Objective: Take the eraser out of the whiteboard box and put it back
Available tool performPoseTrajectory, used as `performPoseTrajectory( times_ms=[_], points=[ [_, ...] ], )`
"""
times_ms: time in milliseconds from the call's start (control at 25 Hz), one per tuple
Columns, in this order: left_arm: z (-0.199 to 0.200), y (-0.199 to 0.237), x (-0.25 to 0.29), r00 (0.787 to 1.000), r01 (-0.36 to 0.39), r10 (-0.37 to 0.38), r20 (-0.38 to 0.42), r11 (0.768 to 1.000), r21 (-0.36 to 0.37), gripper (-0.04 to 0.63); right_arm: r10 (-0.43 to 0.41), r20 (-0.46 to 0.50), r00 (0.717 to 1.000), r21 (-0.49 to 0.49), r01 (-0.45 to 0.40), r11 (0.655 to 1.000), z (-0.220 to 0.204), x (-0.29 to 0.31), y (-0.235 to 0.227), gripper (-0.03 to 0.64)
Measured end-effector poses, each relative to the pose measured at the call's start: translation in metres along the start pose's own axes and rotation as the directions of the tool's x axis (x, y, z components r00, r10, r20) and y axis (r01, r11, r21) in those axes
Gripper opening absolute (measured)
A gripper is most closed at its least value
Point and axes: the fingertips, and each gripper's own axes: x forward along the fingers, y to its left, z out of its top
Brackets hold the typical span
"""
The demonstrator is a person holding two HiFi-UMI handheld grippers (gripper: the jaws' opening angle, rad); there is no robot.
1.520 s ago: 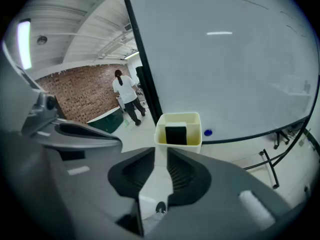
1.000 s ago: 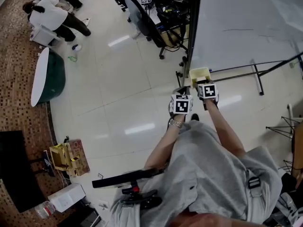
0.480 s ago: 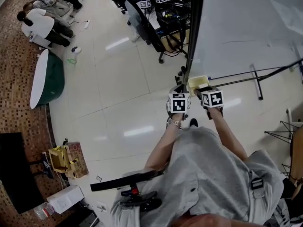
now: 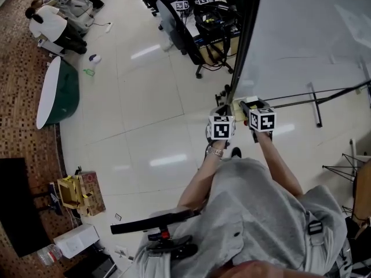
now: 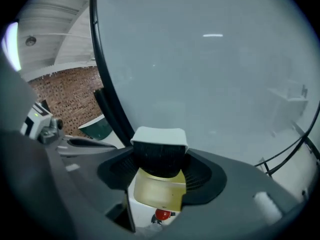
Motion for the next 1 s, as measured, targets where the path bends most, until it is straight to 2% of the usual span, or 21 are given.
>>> performPoseTrajectory(
  times_ms=[160,440,640,760,800,840,880,1000],
  points=[
    [-0.002,0.005,0.000,1.000,-0.008,0.008,-0.004,1.000,-0.003,0.005,-0.031,-0.029,0.999,0.017,0.031,0.999,-0.027,0.028,-0.013,0.265],
    [-0.010,0.009,-0.003,1.000,0.002,-0.002,-0.016,1.000,0.001,0.005,-0.098,-0.099,0.990,-0.044,0.094,0.995,-0.047,0.055,-0.019,0.278],
    [-0.011,0.007,-0.012,1.000,0.017,-0.017,-0.014,1.000,0.014,0.005,-0.108,-0.079,0.991,-0.011,0.107,0.994,-0.044,0.041,-0.014,0.293],
    [-0.016,0.004,-0.016,0.999,0.041,-0.040,-0.012,0.999,0.007,0.005,-0.157,-0.042,0.987,0.024,0.158,0.987,-0.041,0.022,-0.014,0.285],
    [-0.018,0.003,-0.017,0.999,0.041,-0.041,-0.013,0.999,0.005,0.005,-0.170,-0.016,0.985,0.033,0.171,0.985,-0.037,0.014,-0.012,0.262],
    [-0.021,0.003,-0.018,0.999,0.039,-0.039,-0.015,0.999,0.003,0.005,-0.171,0.011,0.985,0.041,0.170,0.985,-0.035,0.005,-0.009,0.156],
    [-0.024,0.001,-0.019,0.999,0.038,-0.038,-0.017,0.999,-0.002,0.005,-0.153,0.032,0.988,0.051,0.151,0.987,-0.035,-0.001,-0.003,0.003],
    [-0.031,-0.010,-0.017,0.998,0.056,-0.056,-0.014,0.998,-0.017,0.005,-0.068,0.041,0.997,0.056,0.066,0.996,-0.044,-0.009,0.018,0.003]
  ],
)
